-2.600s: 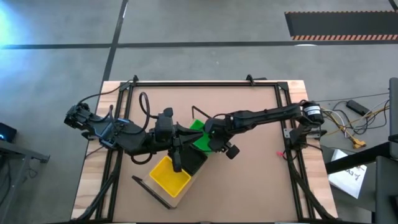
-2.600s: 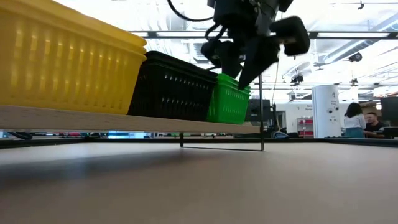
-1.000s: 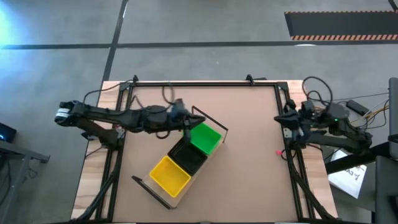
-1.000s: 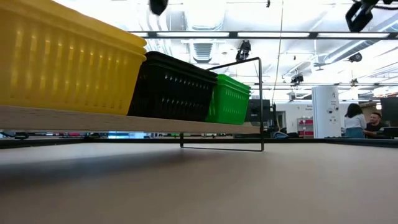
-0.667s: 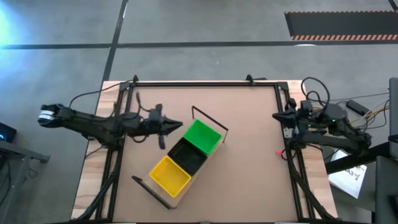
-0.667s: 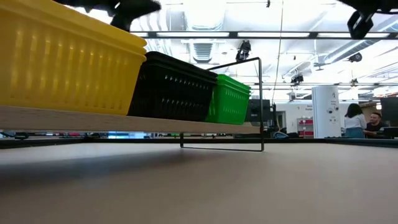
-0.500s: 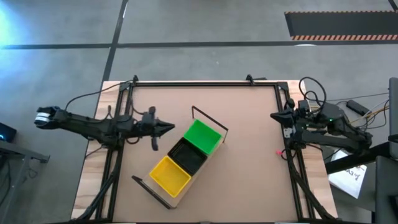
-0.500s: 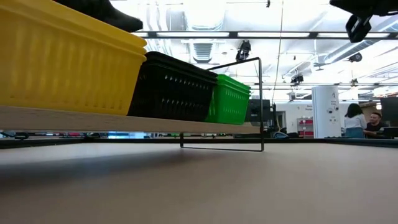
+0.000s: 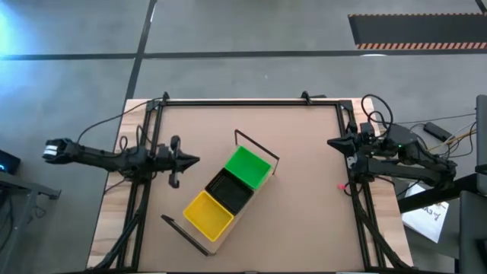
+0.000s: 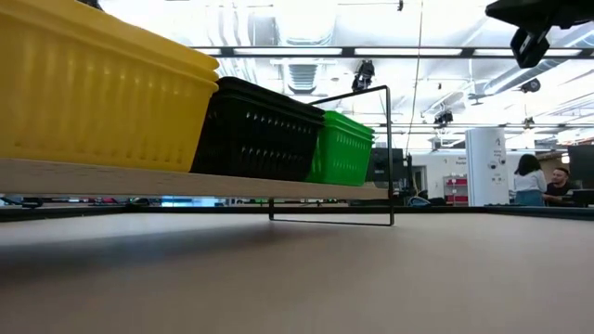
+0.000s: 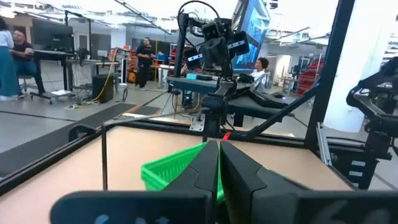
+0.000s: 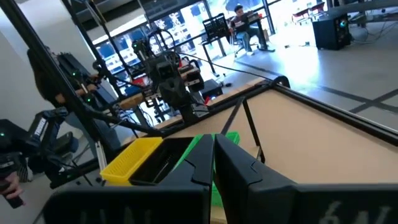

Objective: Stack baskets on shelf by color
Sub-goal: Return to Home Position

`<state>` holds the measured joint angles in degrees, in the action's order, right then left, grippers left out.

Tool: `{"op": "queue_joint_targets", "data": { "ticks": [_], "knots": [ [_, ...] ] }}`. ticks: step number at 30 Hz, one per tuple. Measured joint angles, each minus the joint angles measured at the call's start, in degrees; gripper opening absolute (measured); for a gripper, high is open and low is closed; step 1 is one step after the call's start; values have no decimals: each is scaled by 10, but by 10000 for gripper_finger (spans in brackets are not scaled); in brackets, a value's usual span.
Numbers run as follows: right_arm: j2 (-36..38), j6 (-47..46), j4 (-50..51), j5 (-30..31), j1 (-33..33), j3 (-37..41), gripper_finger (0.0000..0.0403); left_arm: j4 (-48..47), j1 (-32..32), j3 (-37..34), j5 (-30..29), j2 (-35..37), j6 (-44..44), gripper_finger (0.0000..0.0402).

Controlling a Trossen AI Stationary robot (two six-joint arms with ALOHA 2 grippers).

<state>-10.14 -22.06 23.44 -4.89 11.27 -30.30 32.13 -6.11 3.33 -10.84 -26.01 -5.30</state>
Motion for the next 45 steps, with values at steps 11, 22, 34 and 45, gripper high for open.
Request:
{"op": "queue_joint_targets", "data": {
  "ticks": [11, 22, 34, 45],
  "knots": [
    [-2, 0, 0, 0, 0, 0, 8, -99, 0, -28, 8, 98, 34, 0],
    [-2, 0, 0, 0, 0, 0, 9, -302, 0, -29, 49, 240, 75, 0],
    [-2, 0, 1, 0, 0, 0, 9, -307, 0, -30, 72, 238, 104, 0],
    [-2, 0, 1, 0, 0, 0, 9, -297, 0, -30, 70, 228, 102, 0]
  ]
}}
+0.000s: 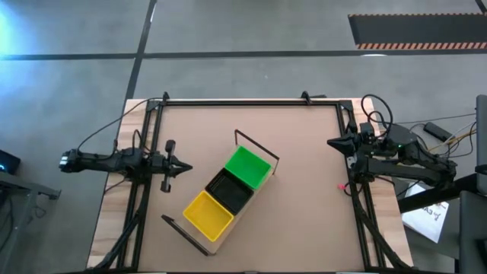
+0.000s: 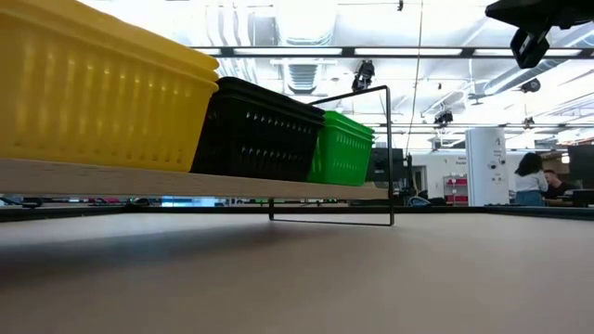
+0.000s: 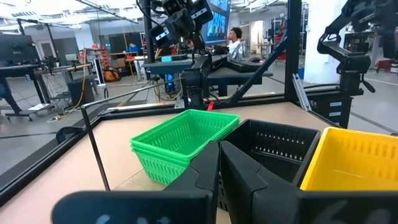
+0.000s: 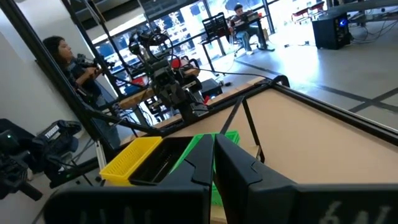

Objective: Stack baskets on shelf by color
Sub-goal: Return to Home Position

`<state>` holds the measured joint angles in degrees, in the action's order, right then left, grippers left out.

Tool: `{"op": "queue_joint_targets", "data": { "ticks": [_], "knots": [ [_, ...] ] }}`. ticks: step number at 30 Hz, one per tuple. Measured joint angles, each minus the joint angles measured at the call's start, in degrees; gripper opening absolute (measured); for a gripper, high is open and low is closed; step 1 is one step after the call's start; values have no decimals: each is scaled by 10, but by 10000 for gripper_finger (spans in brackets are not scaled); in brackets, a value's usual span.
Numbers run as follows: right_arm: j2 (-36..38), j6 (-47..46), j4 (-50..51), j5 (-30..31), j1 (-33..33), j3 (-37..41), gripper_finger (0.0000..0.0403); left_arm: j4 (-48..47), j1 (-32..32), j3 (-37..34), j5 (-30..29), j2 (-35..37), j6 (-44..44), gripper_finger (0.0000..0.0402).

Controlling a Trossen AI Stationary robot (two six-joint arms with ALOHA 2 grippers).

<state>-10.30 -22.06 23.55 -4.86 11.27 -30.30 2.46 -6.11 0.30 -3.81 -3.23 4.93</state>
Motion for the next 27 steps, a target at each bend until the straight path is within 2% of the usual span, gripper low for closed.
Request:
{"op": "queue_joint_targets", "data": {
  "ticks": [13, 20, 23, 27],
  "knots": [
    [2, 1, 0, 4, -10, 0, 9, 4, 0, 0, 0, -1, 0, 0],
    [84, 2, 5, -5, -57, 17, 9, 5, 0, 0, 0, 0, 0, 0],
    [102, 77, 14, -10, -57, 26, 9, 5, 0, 0, -1, -1, 0, 0],
    [99, 90, -18, -7, -62, 40, 9, 5, 0, 0, -1, -1, 0, 0]
  ]
}}
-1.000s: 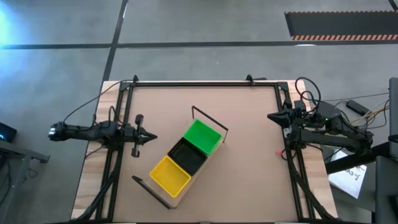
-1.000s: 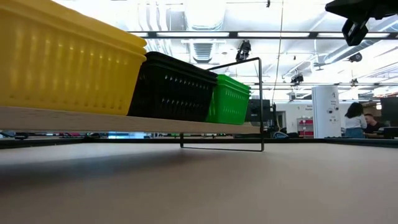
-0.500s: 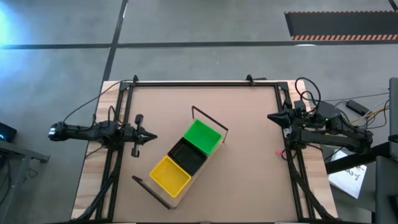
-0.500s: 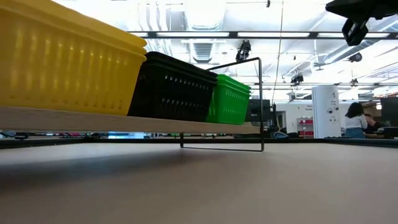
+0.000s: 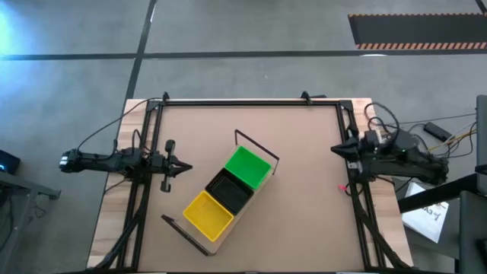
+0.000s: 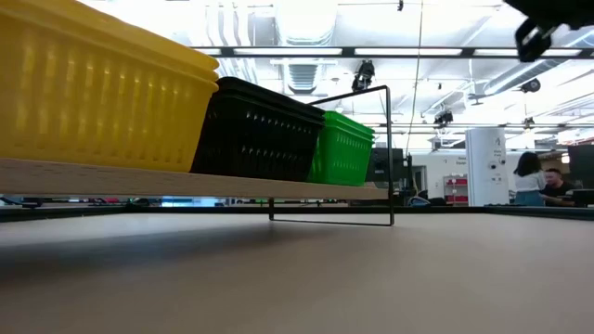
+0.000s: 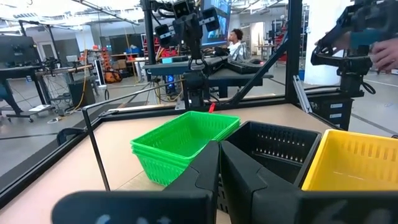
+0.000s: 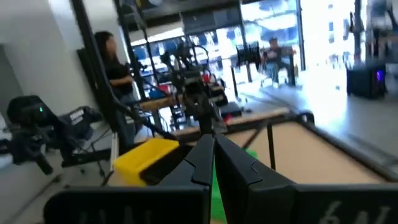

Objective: Stack baskets on shelf by color
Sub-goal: Return to Home Position

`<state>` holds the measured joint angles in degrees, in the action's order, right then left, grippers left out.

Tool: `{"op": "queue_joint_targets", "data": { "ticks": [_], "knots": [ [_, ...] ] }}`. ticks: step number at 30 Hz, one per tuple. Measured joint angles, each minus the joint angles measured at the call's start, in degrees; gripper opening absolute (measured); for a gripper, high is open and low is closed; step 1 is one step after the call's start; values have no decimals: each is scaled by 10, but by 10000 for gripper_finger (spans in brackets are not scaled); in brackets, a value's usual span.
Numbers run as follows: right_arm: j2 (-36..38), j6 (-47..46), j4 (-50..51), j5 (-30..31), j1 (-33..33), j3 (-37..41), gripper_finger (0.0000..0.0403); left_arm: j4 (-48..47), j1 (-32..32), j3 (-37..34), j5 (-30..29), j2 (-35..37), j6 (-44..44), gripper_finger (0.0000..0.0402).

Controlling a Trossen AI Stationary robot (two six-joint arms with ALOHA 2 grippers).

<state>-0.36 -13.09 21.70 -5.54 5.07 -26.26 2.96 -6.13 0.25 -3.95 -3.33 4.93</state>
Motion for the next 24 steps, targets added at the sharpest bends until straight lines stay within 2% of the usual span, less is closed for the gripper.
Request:
{"op": "queue_joint_targets", "data": {
  "ticks": [6, 12, 24],
  "knots": [
    [3, 98, -213, -11, -6, 81, 9, 1, 0, 0, 0, 1, 0, 0],
    [4, 127, -233, 55, -8, 156, 9, 0, 0, 0, 0, 0, 0, 0],
    [4, 106, -255, 56, -8, 237, 9, 0, 0, 0, 1, 0, 0, 0]
  ]
}}
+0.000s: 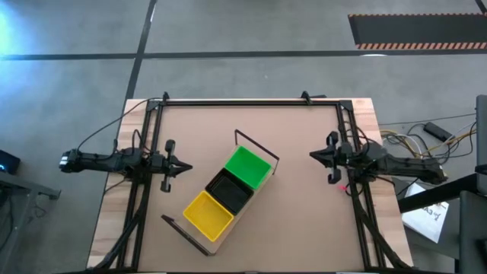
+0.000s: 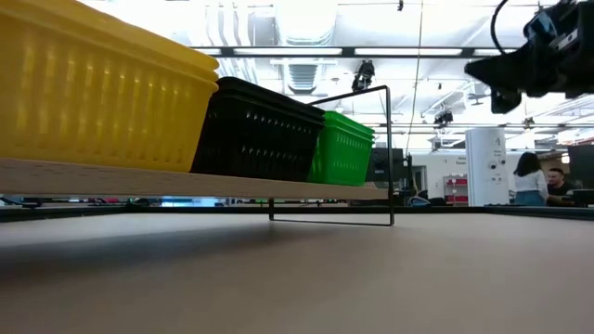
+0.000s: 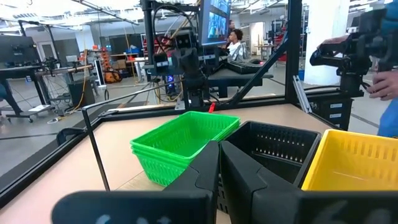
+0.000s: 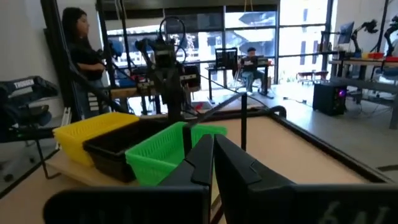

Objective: Stack baskets on shelf by color
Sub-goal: Return to Home Position

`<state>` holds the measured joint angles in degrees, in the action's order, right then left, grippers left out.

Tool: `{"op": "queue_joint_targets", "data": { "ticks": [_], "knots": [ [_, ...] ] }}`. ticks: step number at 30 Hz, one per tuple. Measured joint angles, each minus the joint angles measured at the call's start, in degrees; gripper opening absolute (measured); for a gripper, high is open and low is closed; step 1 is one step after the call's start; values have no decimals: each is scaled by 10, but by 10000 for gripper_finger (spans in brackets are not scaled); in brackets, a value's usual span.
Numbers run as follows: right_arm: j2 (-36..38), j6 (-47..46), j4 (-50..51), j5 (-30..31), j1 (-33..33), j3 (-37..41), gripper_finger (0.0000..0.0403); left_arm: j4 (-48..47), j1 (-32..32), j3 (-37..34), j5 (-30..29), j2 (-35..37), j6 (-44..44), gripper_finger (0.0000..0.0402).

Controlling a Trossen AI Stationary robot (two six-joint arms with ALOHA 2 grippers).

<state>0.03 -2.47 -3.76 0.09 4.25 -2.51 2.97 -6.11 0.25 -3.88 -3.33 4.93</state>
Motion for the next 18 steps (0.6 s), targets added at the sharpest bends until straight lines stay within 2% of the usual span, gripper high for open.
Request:
{"op": "queue_joint_targets", "data": {
  "ticks": [6, 13, 18],
  "knots": [
    [0, -33, -10, 0, -14, 18, 9, 0, 0, 0, 0, 0, 0, 0],
    [0, -40, 29, -6, -93, 18, 9, 0, 0, 0, 0, -3, 0, 0],
    [0, 31, 29, -16, -109, 18, 9, 0, 0, 0, 0, -3, 0, 0]
  ]
}}
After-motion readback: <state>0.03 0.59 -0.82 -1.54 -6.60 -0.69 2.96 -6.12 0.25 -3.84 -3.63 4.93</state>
